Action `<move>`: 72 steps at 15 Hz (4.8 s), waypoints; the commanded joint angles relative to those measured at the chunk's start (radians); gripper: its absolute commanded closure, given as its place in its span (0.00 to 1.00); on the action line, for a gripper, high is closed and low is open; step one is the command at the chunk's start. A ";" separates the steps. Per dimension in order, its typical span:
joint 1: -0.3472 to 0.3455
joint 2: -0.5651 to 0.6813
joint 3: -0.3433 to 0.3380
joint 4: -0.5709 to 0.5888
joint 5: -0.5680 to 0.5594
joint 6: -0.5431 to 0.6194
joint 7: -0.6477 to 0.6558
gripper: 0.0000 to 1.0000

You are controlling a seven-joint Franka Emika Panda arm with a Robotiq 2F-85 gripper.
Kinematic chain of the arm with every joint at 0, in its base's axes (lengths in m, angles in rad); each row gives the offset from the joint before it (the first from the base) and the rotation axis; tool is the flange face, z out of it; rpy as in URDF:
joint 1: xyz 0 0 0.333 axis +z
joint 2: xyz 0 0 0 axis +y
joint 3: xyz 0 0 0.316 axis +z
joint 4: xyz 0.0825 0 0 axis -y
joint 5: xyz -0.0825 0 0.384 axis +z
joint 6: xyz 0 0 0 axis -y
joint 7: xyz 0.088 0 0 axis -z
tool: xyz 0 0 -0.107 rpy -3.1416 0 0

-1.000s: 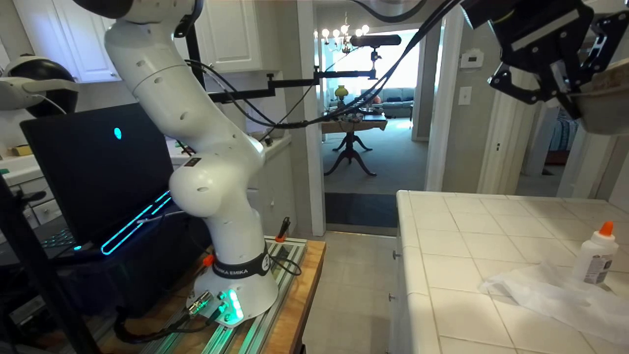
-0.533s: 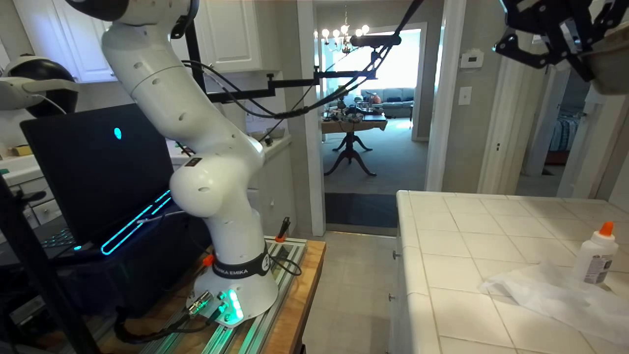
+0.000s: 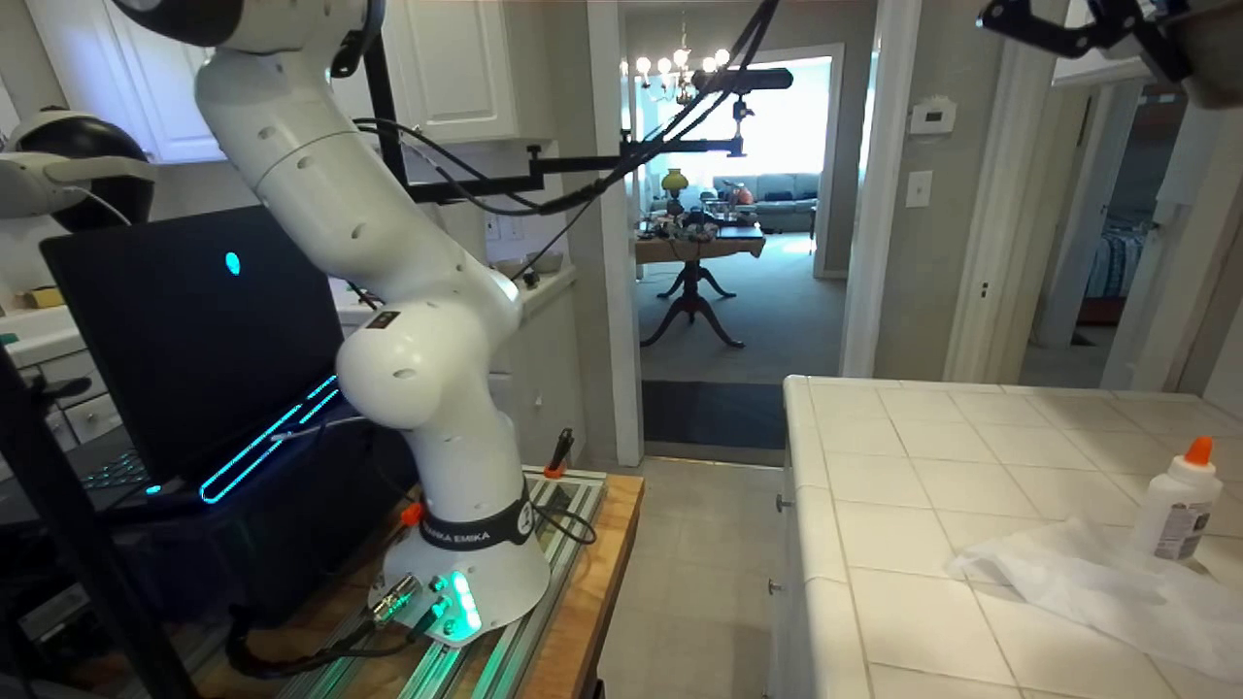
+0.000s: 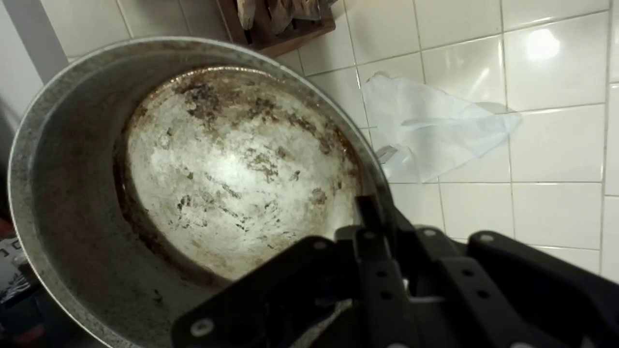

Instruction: Pick up the pan, and then place it in the open cabinet

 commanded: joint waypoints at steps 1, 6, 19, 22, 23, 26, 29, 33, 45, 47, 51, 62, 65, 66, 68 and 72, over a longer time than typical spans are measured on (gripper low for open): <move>0.006 0.046 -0.009 0.113 0.034 -0.088 -0.022 0.99; 0.004 0.117 -0.008 0.242 0.053 -0.186 -0.024 0.99; -0.058 0.267 -0.026 0.440 0.103 -0.305 -0.016 0.99; -0.066 0.310 -0.032 0.502 0.128 -0.341 -0.019 0.99; -0.068 0.331 -0.034 0.529 0.141 -0.363 -0.024 0.99; -0.080 0.382 -0.032 0.601 0.174 -0.418 -0.027 0.99; -0.094 0.439 -0.024 0.679 0.184 -0.467 -0.025 0.99; -0.116 0.506 -0.012 0.782 0.174 -0.534 -0.019 0.99; -0.187 0.692 0.036 1.083 0.169 -0.724 -0.024 0.99; -0.167 0.718 0.016 1.110 0.170 -0.737 -0.027 0.99; -0.166 0.762 0.017 1.155 0.160 -0.731 -0.023 0.92; -0.165 0.839 0.016 1.263 0.151 -0.710 -0.013 0.23; -0.163 0.842 0.016 1.272 0.145 -0.686 -0.018 0.01; -0.162 0.843 0.017 1.273 0.145 -0.679 -0.021 0.00; -0.161 0.842 0.016 1.268 0.136 -0.652 -0.028 0.00; -0.161 0.850 0.013 1.253 0.119 -0.579 -0.060 0.00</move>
